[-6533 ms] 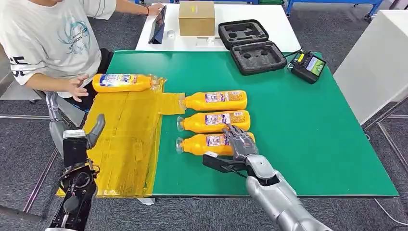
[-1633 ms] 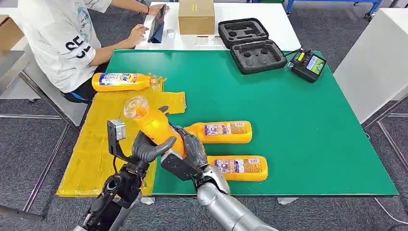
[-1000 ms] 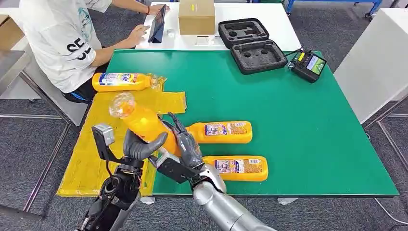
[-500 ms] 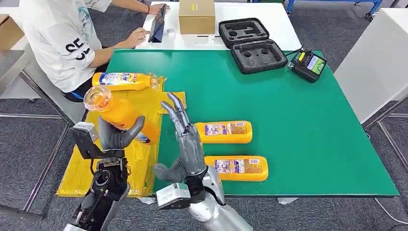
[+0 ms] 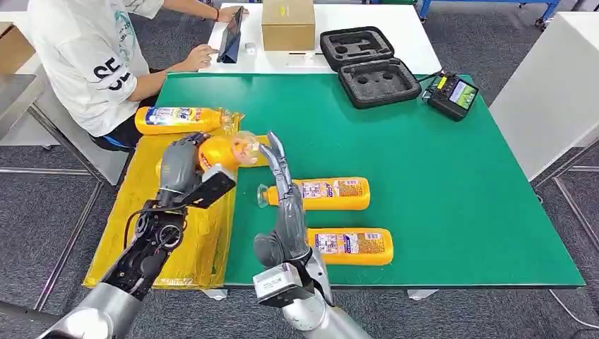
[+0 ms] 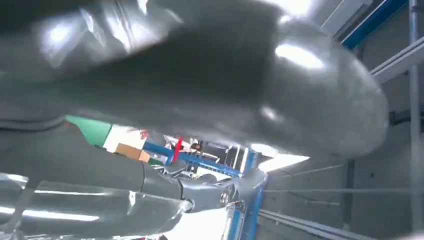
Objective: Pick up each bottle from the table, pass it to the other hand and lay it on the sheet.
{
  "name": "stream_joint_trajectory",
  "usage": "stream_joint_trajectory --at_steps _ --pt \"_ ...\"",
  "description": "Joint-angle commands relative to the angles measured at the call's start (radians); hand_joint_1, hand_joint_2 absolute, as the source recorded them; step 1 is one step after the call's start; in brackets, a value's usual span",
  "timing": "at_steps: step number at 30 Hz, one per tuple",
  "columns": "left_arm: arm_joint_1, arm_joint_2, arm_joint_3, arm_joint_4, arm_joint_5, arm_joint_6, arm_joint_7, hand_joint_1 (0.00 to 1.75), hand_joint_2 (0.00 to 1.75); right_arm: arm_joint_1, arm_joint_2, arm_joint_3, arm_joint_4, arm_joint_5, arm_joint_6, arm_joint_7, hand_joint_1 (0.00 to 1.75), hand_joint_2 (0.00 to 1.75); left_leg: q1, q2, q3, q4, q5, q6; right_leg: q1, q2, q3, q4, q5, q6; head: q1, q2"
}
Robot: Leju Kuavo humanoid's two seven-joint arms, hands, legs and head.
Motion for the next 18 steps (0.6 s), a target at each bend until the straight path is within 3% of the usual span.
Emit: stream_joint_trajectory --at_steps 1,18 --pt "-0.184 0.042 -0.1 0.33 -0.12 -0.107 0.076 1.75 1.75 0.004 -0.021 0.016 0.002 -0.004 0.024 0.001 0.0 0.0 0.001 -0.001 0.003 0.0 -0.001 -0.002 0.001 0.0 0.003 -0.001 -0.001 -0.001 0.0 0.0" --pt "-0.288 0.06 -0.042 0.501 -0.224 -0.353 0.145 1.75 1.75 0.014 -0.016 -0.006 -0.003 0.003 0.048 0.001 0.0 0.0 0.001 0.0 0.0 0.0 0.0 -0.001 0.001 0.001 0.001 0.0 0.0 -0.001 0.0 0.0"
